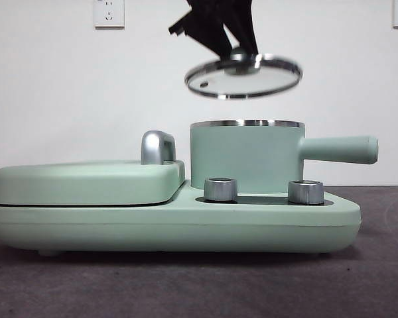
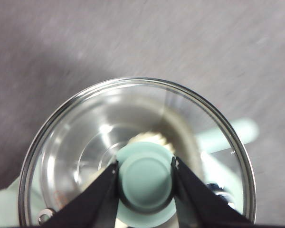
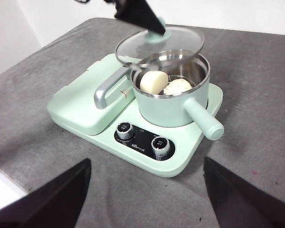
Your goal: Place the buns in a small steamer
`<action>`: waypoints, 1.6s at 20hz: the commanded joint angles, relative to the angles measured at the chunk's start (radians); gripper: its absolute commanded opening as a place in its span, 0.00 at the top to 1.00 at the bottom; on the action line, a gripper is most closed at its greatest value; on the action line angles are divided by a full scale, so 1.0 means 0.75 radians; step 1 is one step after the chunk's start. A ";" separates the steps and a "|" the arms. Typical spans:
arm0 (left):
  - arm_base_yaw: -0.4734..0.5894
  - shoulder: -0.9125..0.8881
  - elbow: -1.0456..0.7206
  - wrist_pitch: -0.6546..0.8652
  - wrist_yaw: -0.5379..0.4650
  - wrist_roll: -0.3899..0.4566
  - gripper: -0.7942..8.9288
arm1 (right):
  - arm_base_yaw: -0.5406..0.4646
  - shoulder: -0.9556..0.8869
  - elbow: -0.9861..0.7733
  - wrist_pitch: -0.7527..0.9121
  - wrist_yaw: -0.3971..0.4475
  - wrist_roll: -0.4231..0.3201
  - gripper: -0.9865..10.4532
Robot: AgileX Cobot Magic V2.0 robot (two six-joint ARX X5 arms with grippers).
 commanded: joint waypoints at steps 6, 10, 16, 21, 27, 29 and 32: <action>-0.018 0.031 -0.099 0.164 -0.008 0.015 0.91 | 0.009 0.002 0.010 0.015 0.000 0.015 0.59; -0.018 0.035 -0.115 0.203 -0.008 0.016 0.91 | 0.009 0.002 0.010 0.016 0.000 0.014 0.59; -0.017 0.063 -0.115 0.204 -0.018 0.042 0.91 | 0.009 0.002 0.010 0.016 0.000 0.015 0.59; -0.017 0.086 -0.115 0.206 -0.054 0.070 0.91 | 0.009 0.002 0.010 0.016 0.001 0.015 0.59; -0.017 0.100 -0.115 0.192 -0.052 0.069 0.91 | 0.009 0.002 0.010 0.021 0.010 0.015 0.59; -0.024 0.114 -0.115 0.166 -0.052 0.070 0.90 | 0.009 0.002 0.010 0.021 0.010 0.015 0.59; -0.025 0.112 -0.114 0.153 -0.052 0.042 0.56 | 0.009 0.002 0.010 0.021 0.009 0.015 0.59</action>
